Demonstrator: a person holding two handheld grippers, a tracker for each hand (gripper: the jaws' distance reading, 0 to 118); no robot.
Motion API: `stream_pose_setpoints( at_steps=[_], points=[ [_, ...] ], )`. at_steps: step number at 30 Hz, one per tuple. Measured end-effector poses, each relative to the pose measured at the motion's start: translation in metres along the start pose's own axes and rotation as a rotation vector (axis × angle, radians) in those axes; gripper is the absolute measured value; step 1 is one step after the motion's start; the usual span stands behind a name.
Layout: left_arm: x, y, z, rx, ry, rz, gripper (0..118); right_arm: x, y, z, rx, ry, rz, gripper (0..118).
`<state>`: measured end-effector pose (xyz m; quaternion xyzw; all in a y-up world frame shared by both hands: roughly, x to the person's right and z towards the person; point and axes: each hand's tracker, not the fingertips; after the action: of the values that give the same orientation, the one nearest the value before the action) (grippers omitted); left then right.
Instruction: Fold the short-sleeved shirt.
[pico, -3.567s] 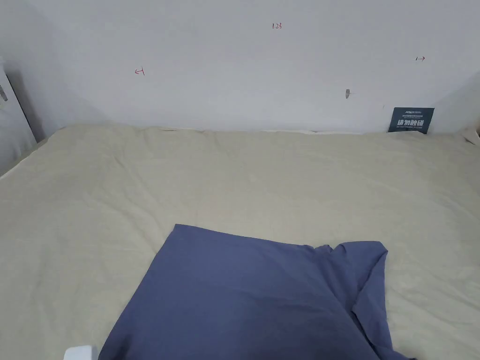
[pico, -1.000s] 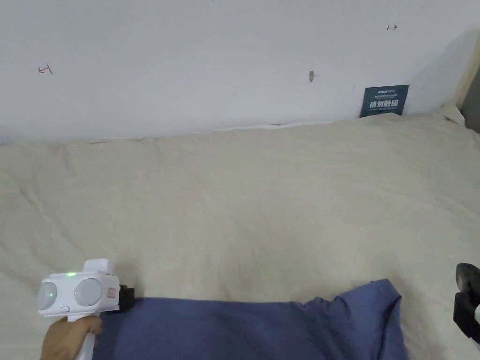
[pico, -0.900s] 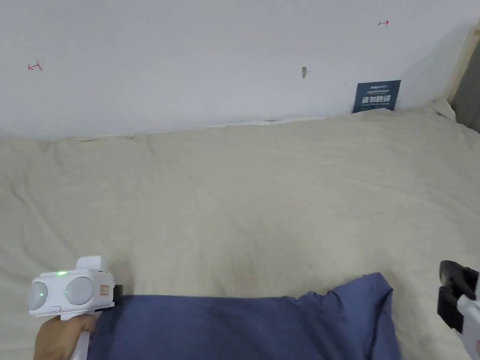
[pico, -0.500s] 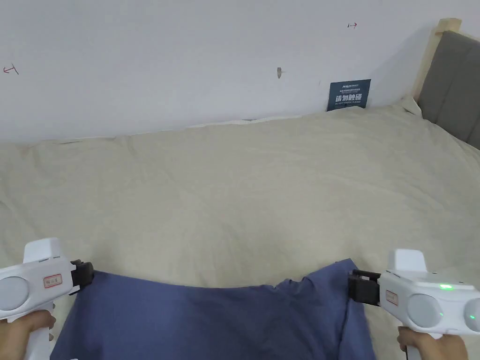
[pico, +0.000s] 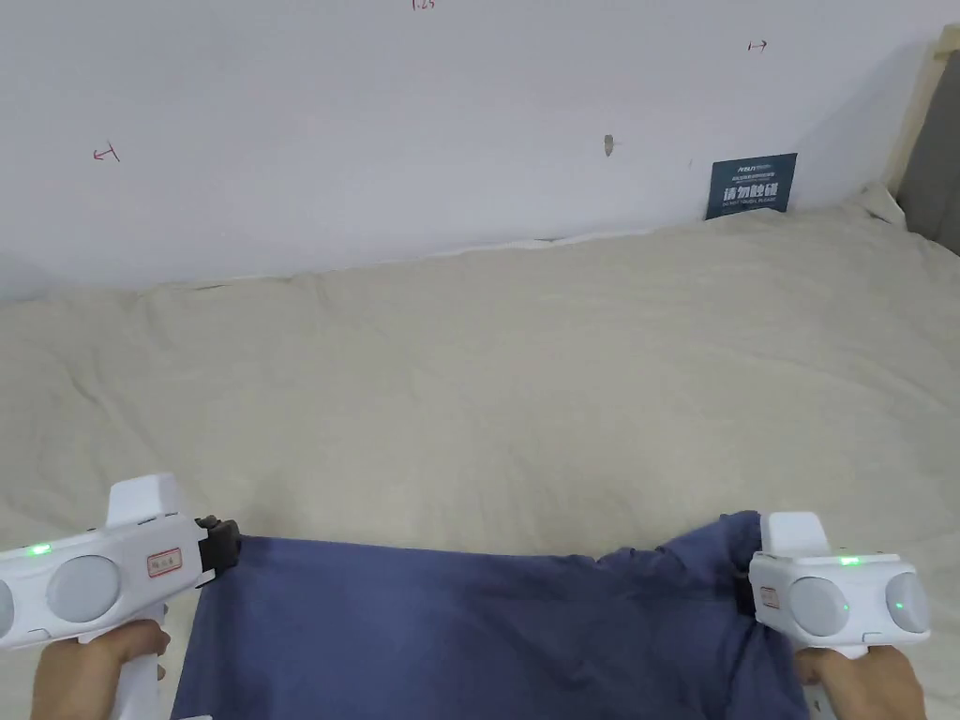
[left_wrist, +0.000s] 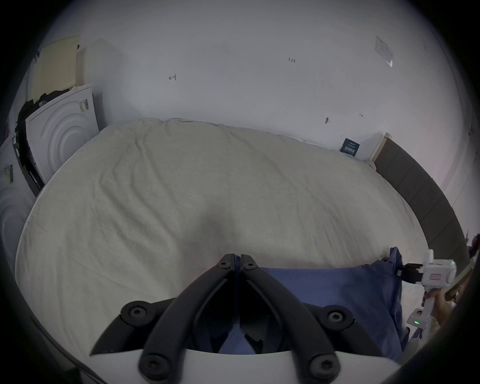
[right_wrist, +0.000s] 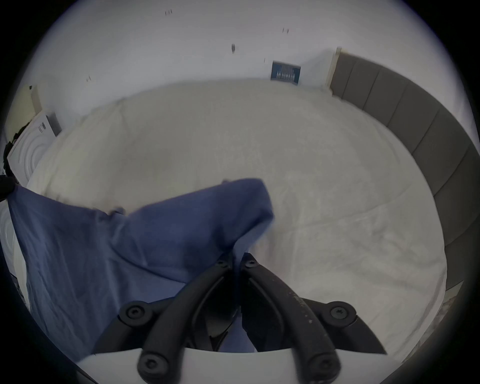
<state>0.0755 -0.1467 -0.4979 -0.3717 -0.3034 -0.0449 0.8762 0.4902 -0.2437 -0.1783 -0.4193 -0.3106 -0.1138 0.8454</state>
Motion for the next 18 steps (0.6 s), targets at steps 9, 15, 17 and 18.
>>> stream_pose_setpoints(
  at_steps=[9, 15, 17, 18],
  points=[
    [-0.015, 0.008, 0.072, 0.156, 0.054, 0.079, 2, 0.006, 0.057, 0.121, 0.324, -0.035, 0.168, 7],
    [-0.01, 0.07, 0.157, 0.366, 0.091, 0.052, 2, -0.012, 0.12, 0.211, 0.55, -0.022, 0.189, 7],
    [-0.008, 0.096, 0.183, 0.428, 0.101, 0.05, 2, -0.018, 0.14, 0.243, 0.622, -0.009, 0.168, 7],
    [-0.008, 0.11, 0.195, 0.461, 0.115, 0.04, 2, -0.019, 0.151, 0.258, 0.657, -0.006, 0.157, 7]
  ],
)
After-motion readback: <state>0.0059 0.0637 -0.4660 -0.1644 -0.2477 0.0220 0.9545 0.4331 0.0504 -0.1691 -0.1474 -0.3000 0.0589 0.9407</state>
